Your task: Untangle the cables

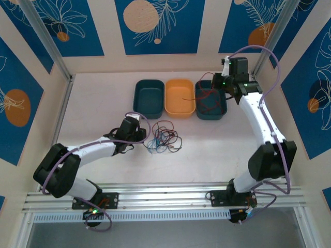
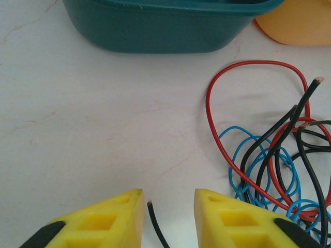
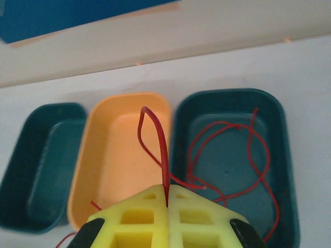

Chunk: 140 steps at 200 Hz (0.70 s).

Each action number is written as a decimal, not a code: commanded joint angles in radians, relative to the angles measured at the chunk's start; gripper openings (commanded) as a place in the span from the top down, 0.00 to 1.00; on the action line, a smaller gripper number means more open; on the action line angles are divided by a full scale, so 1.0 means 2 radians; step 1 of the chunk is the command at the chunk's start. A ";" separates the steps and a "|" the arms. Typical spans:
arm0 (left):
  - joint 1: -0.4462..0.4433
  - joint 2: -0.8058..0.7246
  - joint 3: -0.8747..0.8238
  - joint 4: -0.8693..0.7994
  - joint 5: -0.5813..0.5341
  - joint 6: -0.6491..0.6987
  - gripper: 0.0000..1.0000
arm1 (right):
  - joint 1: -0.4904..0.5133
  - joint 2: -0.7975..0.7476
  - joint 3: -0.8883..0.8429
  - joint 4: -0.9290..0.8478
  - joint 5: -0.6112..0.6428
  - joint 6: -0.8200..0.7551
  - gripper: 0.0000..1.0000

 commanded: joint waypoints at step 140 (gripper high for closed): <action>0.002 -0.035 0.002 -0.016 -0.005 -0.004 0.42 | -0.076 0.121 0.000 0.026 0.032 0.038 1.00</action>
